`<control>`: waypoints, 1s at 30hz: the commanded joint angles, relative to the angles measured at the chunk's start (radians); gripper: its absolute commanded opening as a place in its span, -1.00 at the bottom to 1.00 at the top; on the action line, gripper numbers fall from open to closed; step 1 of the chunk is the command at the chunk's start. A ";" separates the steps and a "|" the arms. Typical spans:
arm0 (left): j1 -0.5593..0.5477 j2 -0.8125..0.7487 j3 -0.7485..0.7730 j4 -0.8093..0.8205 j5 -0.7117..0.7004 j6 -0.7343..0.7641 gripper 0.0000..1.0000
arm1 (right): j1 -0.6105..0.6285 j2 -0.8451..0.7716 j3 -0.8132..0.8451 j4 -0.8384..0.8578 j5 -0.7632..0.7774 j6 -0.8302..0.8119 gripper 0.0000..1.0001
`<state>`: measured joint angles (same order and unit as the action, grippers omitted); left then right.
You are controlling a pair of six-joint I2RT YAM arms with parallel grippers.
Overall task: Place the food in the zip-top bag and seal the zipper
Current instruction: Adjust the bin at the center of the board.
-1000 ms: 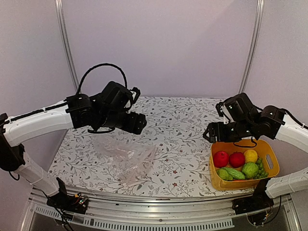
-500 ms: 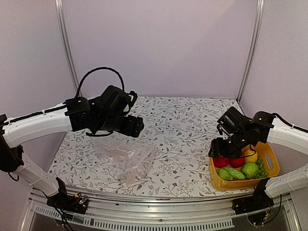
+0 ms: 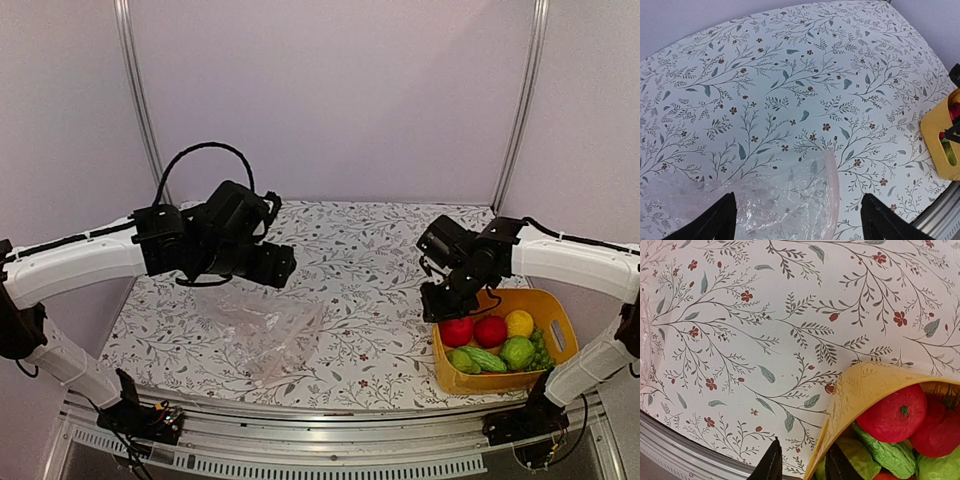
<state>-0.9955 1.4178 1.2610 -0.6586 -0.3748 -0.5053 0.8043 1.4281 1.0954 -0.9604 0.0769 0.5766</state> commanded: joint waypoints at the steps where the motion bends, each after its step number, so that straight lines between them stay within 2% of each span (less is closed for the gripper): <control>1: -0.016 -0.047 -0.022 -0.022 -0.012 -0.015 0.70 | 0.004 0.043 0.048 0.039 -0.010 -0.182 -0.57; 4: -0.016 -0.059 -0.026 -0.034 -0.016 -0.015 0.70 | 0.005 0.054 0.047 0.055 -0.024 -0.270 -0.79; 11: -0.016 -0.068 -0.024 -0.045 -0.011 0.004 0.70 | 0.005 0.025 0.030 0.084 -0.043 -0.499 -0.95; 17: -0.015 -0.046 -0.008 -0.044 0.002 0.038 0.71 | 0.007 -0.038 0.005 0.086 -0.056 -0.715 -0.94; 21: -0.016 -0.021 0.009 -0.042 0.021 0.057 0.71 | 0.006 -0.072 -0.018 0.042 -0.035 -0.800 -0.89; 23: -0.016 -0.008 0.016 -0.041 0.026 0.067 0.71 | 0.005 -0.077 -0.045 0.006 -0.024 -0.836 -0.77; 25: -0.016 0.002 0.022 -0.041 0.024 0.071 0.71 | 0.006 -0.093 -0.066 0.008 0.016 -0.842 -0.37; 27: -0.016 0.010 0.027 -0.039 0.024 0.071 0.71 | 0.006 -0.124 -0.037 0.018 -0.021 -0.819 -0.01; 28: -0.016 0.013 0.028 -0.038 0.025 0.069 0.70 | 0.006 -0.138 0.001 0.027 -0.045 -0.799 0.24; 30: -0.015 0.016 0.029 -0.034 0.024 0.067 0.71 | 0.005 -0.147 0.065 0.047 -0.066 -0.754 0.45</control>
<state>-0.9966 1.4185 1.2621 -0.6804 -0.3569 -0.4519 0.8051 1.3338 1.0580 -0.9440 0.0486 -0.2047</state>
